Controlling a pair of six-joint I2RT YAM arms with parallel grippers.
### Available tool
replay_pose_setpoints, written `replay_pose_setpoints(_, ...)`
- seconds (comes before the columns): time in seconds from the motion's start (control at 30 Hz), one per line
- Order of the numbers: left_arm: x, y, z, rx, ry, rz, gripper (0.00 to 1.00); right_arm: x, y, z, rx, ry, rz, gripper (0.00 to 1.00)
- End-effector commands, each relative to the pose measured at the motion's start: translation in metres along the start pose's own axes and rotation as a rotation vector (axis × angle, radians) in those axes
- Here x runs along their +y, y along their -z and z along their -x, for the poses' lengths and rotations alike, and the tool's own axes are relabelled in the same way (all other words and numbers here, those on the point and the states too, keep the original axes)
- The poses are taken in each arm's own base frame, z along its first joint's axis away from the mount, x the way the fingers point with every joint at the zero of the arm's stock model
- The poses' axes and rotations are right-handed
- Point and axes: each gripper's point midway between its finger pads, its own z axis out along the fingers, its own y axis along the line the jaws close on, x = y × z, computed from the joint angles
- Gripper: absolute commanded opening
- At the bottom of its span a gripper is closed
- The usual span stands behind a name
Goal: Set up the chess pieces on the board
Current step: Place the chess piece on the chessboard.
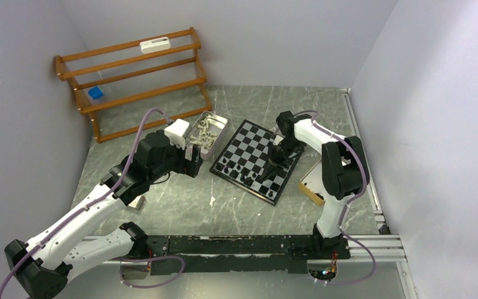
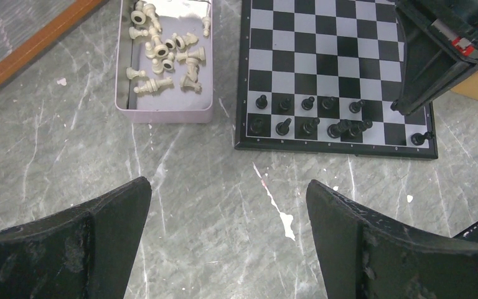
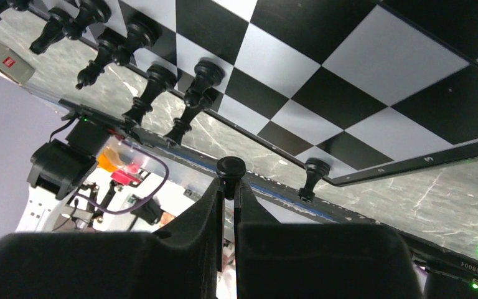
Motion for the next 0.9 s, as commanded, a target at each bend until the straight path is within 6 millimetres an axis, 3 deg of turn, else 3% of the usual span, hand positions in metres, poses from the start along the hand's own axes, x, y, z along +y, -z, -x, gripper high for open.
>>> replay_pose_setpoints(0.0, -0.001, 0.006, 0.007, -0.031, 0.0, -0.007, 1.0, 0.0, -0.007, 0.002, 0.015, -0.009, -0.053, 0.08)
replay_pose_setpoints(0.37, -0.001, 0.007, 0.009, -0.039, 0.001, -0.005, 1.0, -0.002, -0.02, -0.006, 0.062, 0.005, -0.099, 0.12)
replay_pose_setpoints(0.87, 0.0, 0.008, 0.009, -0.041, 0.001, -0.003, 1.0, -0.011, -0.028, 0.002, 0.055, 0.004, -0.151, 0.16)
